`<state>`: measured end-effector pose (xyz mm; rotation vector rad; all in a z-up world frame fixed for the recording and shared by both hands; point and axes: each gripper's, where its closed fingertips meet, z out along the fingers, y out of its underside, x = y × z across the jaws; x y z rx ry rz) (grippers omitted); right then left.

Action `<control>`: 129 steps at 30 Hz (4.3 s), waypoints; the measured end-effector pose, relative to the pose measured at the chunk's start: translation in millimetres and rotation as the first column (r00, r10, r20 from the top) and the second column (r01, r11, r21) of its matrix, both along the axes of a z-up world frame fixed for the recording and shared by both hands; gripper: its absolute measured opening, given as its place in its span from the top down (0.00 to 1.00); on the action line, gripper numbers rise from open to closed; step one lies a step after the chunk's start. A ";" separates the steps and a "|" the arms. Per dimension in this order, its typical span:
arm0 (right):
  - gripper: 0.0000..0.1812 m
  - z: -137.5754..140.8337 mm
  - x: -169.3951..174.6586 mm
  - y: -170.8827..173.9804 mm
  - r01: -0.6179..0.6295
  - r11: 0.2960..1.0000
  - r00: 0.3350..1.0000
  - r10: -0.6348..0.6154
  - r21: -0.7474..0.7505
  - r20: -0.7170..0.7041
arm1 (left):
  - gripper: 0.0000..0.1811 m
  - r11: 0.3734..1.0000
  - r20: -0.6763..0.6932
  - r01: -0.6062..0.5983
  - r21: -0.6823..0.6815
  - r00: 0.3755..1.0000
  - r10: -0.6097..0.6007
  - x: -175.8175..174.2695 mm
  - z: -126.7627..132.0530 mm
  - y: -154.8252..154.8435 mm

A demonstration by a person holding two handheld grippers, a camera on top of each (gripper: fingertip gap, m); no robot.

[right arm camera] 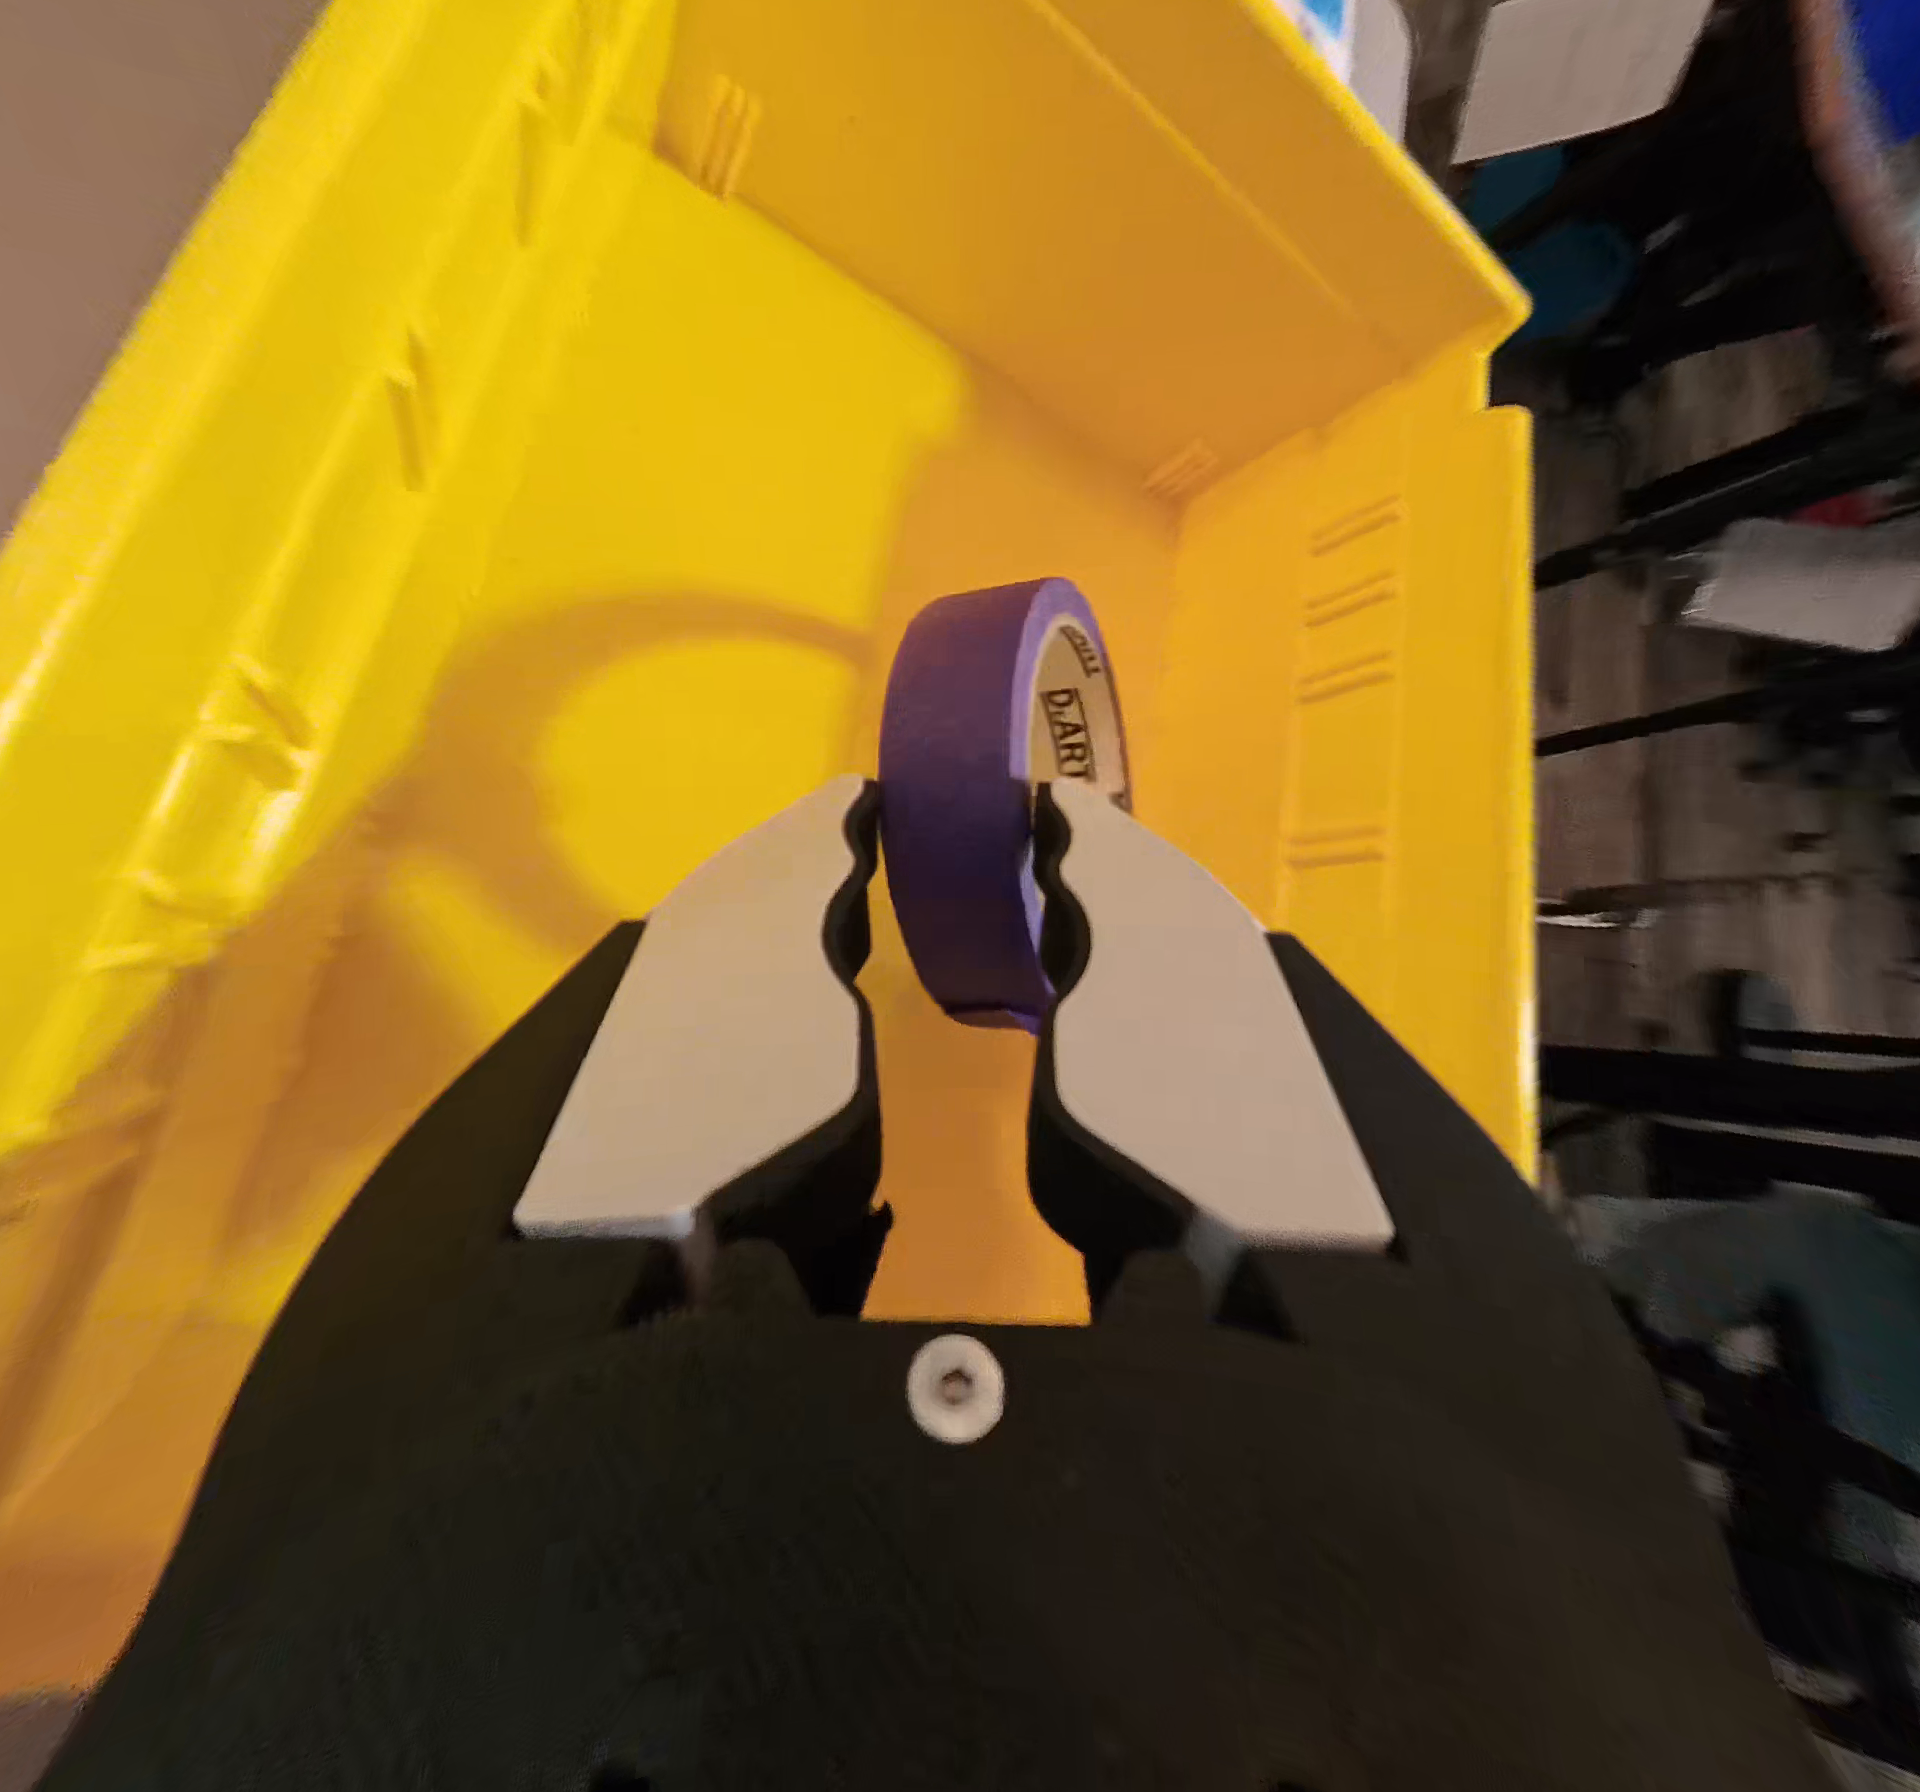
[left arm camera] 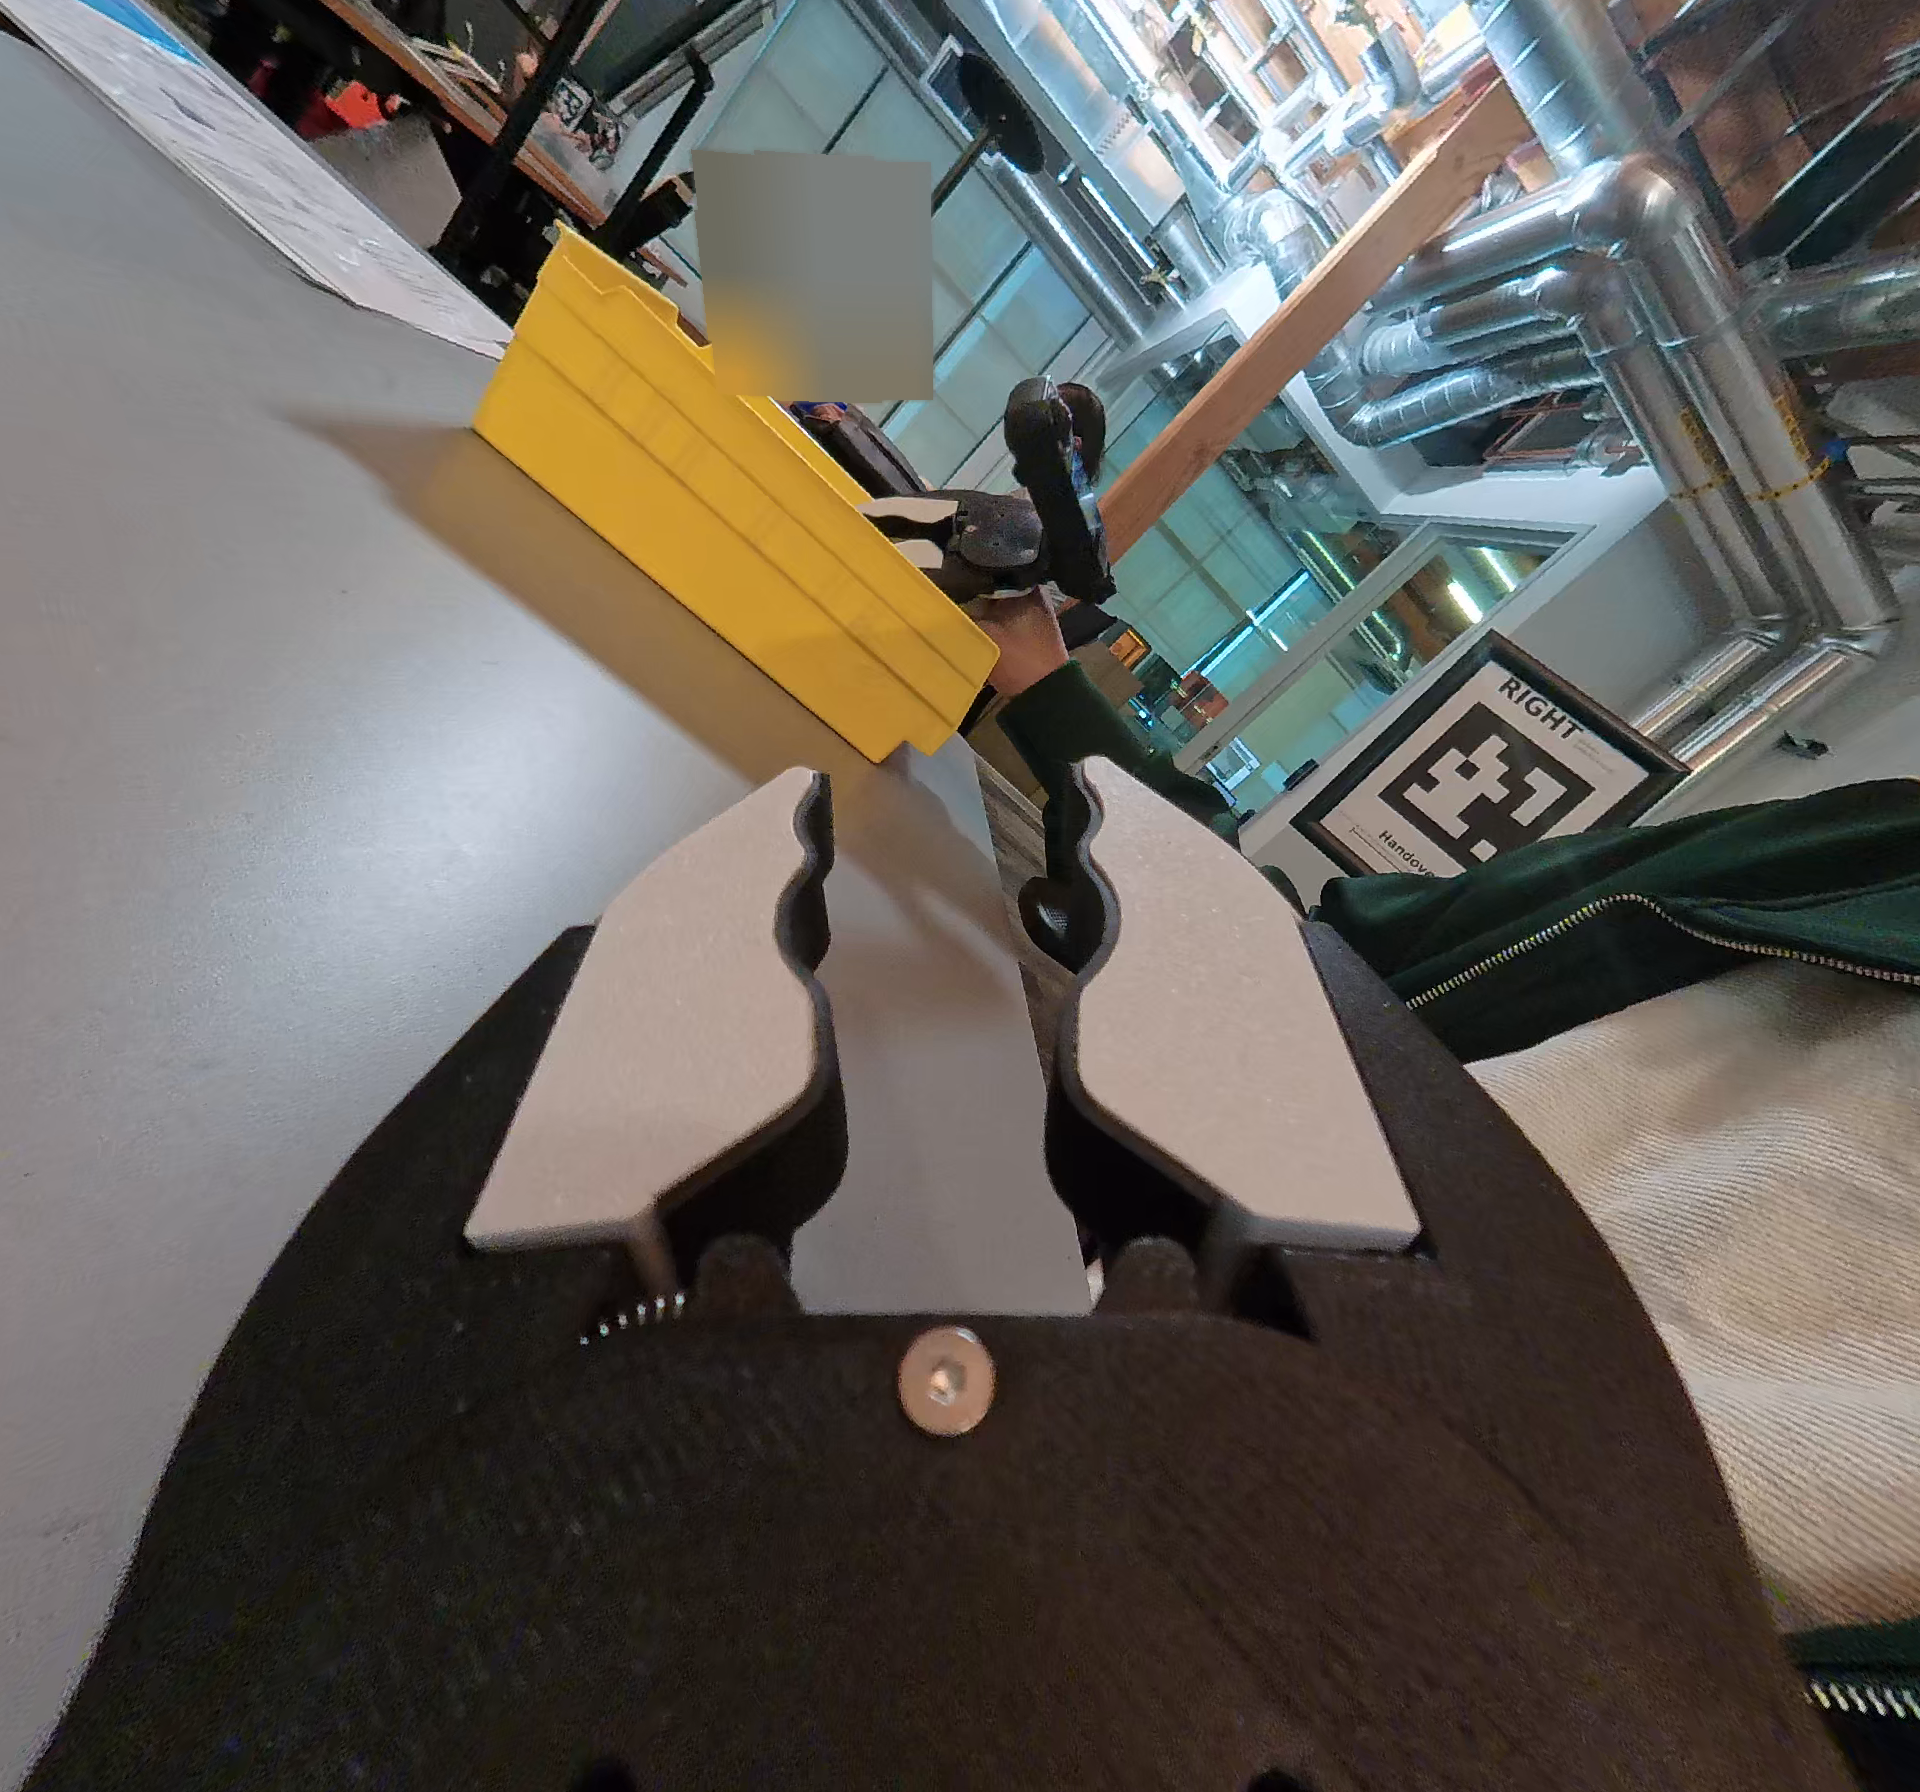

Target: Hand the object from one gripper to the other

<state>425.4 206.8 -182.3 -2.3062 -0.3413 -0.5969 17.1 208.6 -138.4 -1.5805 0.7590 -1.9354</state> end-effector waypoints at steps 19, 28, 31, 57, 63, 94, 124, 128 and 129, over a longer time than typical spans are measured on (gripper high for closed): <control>0.78 181.3 -171.4 -1.0 -0.230 0.735 0.734 0.562 0.638 -0.382 | 0.76 1.000 -0.016 -0.002 0.011 1.000 0.002 0.6 -2.1 -0.2; 0.74 95.9 -344.8 -0.5 -0.400 0.645 0.364 0.764 0.652 -0.532 | 0.76 0.997 -0.050 -0.028 0.076 0.998 0.032 -2.2 -1.4 2.0; 0.75 50.4 -371.6 -3.1 -0.475 0.685 0.318 0.719 0.553 -0.617 | 0.76 0.993 -0.062 -0.052 0.107 0.996 0.059 -4.5 -1.1 5.2; 0.79 27.5 -386.2 -7.0 -0.530 0.683 0.174 0.668 0.503 -0.723 | 0.83 0.561 -0.540 -0.547 0.622 0.220 0.813 -357.0 54.3 154.9; 0.79 24.7 -388.3 -7.3 -0.541 0.683 0.186 0.666 0.491 -0.722 | 0.77 0.615 -0.672 -0.470 0.633 0.059 0.738 -380.7 6.2 163.1; 0.77 56.6 -428.1 -55.3 -0.637 0.414 -0.072 0.808 0.650 -0.585 | 0.94 0.870 -0.017 0.008 0.493 1.000 0.000 -49.2 115.5 -33.1; 0.94 66.6 -448.1 -72.5 -0.631 0.321 -0.148 0.844 0.706 -0.516 | 0.63 0.890 0.002 0.089 0.446 0.995 -0.100 -14.5 91.2 -65.4; 0.94 75.1 -431.0 -62.5 -0.583 0.346 -0.108 0.863 0.735 -0.493 | 0.64 0.909 0.008 0.094 0.406 0.994 -0.106 -13.8 71.1 -59.9; 0.94 75.2 -427.1 -60.1 -0.581 0.351 -0.092 0.868 0.734 -0.488 | 0.65 0.916 0.004 0.092 0.392 0.995 -0.102 -13.2 63.0 -57.2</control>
